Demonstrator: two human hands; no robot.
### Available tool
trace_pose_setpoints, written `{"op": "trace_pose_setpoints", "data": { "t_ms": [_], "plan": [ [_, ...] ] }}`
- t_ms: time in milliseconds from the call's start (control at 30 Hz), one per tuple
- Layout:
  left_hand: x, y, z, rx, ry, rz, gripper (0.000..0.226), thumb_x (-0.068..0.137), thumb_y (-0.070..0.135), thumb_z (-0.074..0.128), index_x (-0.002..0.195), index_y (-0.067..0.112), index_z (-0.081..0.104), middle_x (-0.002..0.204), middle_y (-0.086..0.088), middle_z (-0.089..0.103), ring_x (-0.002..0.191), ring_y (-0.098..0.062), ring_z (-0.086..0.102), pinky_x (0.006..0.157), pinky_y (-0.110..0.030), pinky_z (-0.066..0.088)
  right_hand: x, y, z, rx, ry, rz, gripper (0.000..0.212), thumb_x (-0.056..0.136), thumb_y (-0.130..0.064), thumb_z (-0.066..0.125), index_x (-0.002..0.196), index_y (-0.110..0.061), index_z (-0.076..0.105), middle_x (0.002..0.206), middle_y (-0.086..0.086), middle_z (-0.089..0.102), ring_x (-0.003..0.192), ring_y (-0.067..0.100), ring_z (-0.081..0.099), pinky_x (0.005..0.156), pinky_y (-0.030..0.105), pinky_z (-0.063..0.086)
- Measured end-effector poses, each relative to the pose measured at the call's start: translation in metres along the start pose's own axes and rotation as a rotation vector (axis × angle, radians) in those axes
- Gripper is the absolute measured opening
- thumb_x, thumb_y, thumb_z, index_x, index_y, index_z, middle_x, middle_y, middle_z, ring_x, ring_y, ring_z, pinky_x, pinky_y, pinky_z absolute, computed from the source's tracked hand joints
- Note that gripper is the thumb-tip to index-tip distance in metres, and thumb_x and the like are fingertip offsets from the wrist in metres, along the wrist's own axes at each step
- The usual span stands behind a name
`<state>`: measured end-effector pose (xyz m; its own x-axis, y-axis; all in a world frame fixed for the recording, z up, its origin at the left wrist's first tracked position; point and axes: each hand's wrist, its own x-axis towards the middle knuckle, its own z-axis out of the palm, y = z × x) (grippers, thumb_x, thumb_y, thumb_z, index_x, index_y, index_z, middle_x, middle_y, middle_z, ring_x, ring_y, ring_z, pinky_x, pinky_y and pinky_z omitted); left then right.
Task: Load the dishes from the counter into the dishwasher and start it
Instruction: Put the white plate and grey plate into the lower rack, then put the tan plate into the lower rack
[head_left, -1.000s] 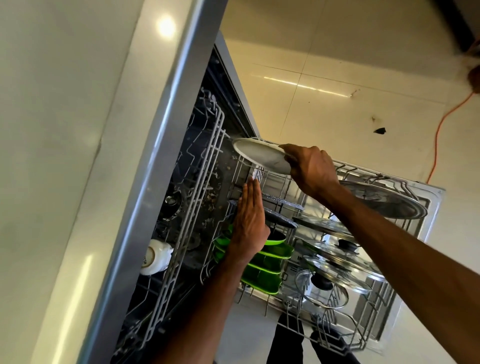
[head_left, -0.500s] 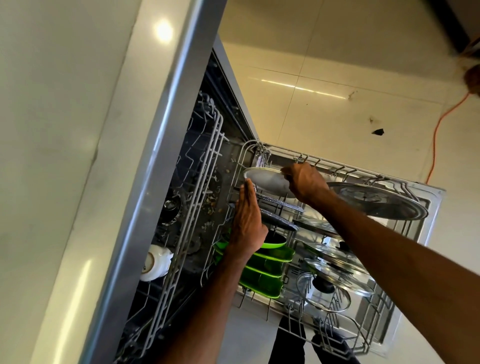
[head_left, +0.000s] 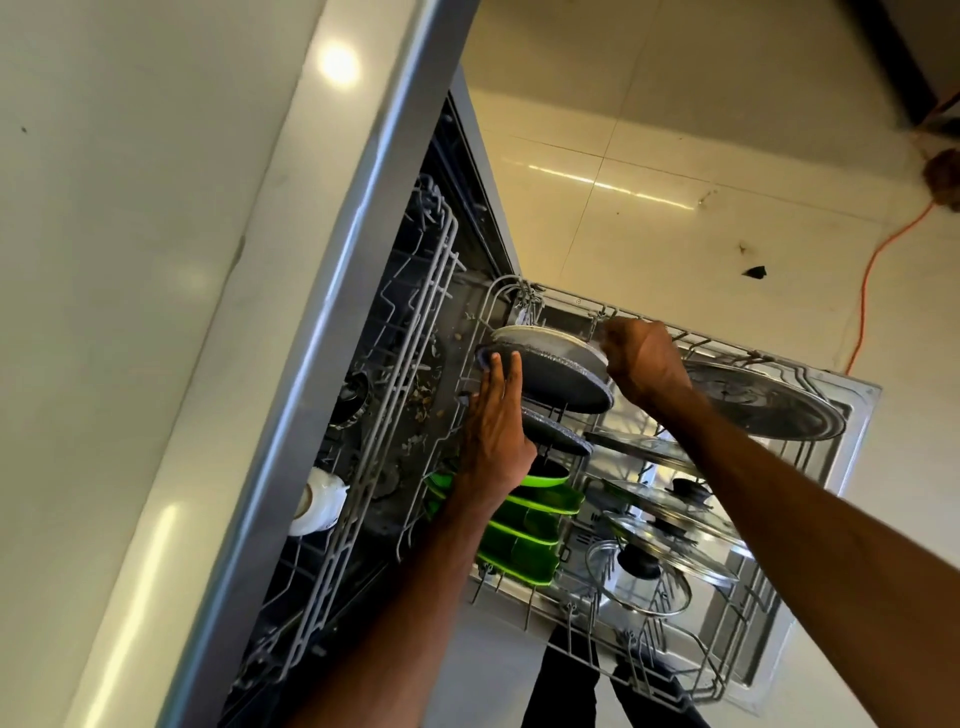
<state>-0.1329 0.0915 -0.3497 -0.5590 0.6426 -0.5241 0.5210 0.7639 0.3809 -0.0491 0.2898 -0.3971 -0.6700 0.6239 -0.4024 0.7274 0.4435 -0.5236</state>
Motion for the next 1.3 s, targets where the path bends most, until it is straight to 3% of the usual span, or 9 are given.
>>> {"op": "trace_pose_setpoints", "data": {
  "t_ms": [67,167,333,467,700,800,1067,1233,1300],
  "plan": [
    [-0.009,0.003,0.000,-0.002,-0.001,-0.017,0.104,0.088,0.004,0.065,0.160,0.022,-0.007,0.168,-0.006,-0.008,0.154,-0.029,0.015,0.113,-0.047,0.040,-0.015,-0.007,-0.010,0.161,0.088,0.013,0.019,0.099,-0.009,0.051,0.103,-0.004,0.069,0.094,0.015,0.073,0.079,0.030,0.069,0.071,0.043,0.060],
    [-0.030,0.015,-0.006,-0.033,0.013,-0.047,0.093,0.093,0.009,0.061,0.161,0.019,-0.001,0.169,-0.006,-0.002,0.154,-0.027,0.016,0.118,-0.047,0.034,-0.054,-0.028,-0.024,0.442,0.057,0.106,0.018,0.102,-0.008,0.053,0.111,-0.009,0.068,0.099,0.002,0.073,0.085,0.016,0.072,0.068,0.025,0.061],
    [-0.086,0.052,-0.045,-0.056,0.033,-0.007,0.075,0.099,0.013,0.054,0.160,0.011,0.012,0.168,-0.011,0.011,0.152,-0.028,0.021,0.123,-0.039,0.023,-0.140,-0.066,-0.057,0.679,0.045,0.195,0.013,0.104,-0.019,0.053,0.108,-0.019,0.065,0.093,0.002,0.076,0.079,0.011,0.076,0.064,0.034,0.063],
    [-0.158,0.067,-0.077,-0.057,0.003,0.014,0.064,0.100,0.012,0.049,0.157,0.009,0.022,0.165,-0.010,0.022,0.148,-0.026,0.029,0.118,-0.036,0.031,-0.217,-0.105,-0.083,0.737,-0.030,0.274,0.015,0.103,-0.017,0.055,0.098,-0.017,0.069,0.085,0.005,0.077,0.074,0.022,0.076,0.064,0.045,0.063],
    [-0.308,0.076,-0.124,-0.178,0.000,-0.182,0.044,0.094,0.022,0.053,0.137,0.020,0.049,0.134,-0.004,0.060,0.121,-0.025,0.059,0.097,-0.037,0.049,-0.339,-0.178,-0.116,0.819,-0.269,0.372,0.014,0.101,-0.005,0.056,0.098,-0.004,0.069,0.087,0.022,0.075,0.070,0.032,0.074,0.058,0.040,0.061],
    [-0.377,0.073,-0.137,-0.286,0.034,-0.249,0.032,0.093,0.025,0.045,0.122,0.023,0.057,0.120,-0.006,0.067,0.107,-0.026,0.066,0.088,-0.039,0.054,-0.387,-0.212,-0.133,0.797,-0.344,0.283,0.013,0.099,-0.007,0.060,0.104,0.000,0.070,0.085,0.020,0.075,0.066,0.025,0.073,0.055,0.033,0.060],
    [-0.568,0.062,-0.155,-0.355,0.285,-0.405,0.042,0.089,0.022,0.037,0.113,0.007,0.068,0.117,-0.018,0.069,0.110,-0.038,0.064,0.093,-0.044,0.050,-0.516,-0.283,-0.141,0.610,-0.614,-0.037,0.017,0.100,-0.005,0.053,0.106,-0.003,0.068,0.071,0.000,0.075,0.056,0.009,0.069,0.049,0.024,0.054],
    [-0.660,0.029,-0.156,-0.443,0.599,-0.540,0.062,0.083,0.042,0.028,0.110,0.007,0.072,0.113,-0.017,0.071,0.105,-0.039,0.066,0.093,-0.046,0.052,-0.575,-0.342,-0.116,0.499,-0.784,-0.264,0.017,0.102,-0.006,0.053,0.109,0.002,0.067,0.078,0.011,0.073,0.052,0.009,0.067,0.044,0.019,0.051],
    [-0.691,0.022,-0.168,-0.436,0.644,-0.623,0.047,0.088,0.038,0.039,0.115,0.016,0.070,0.117,-0.010,0.071,0.110,-0.034,0.064,0.093,-0.040,0.050,-0.597,-0.364,-0.107,0.447,-0.829,-0.351,0.016,0.102,-0.006,0.054,0.108,0.000,0.068,0.081,0.013,0.074,0.056,0.012,0.069,0.045,0.021,0.053]
  ]
}}
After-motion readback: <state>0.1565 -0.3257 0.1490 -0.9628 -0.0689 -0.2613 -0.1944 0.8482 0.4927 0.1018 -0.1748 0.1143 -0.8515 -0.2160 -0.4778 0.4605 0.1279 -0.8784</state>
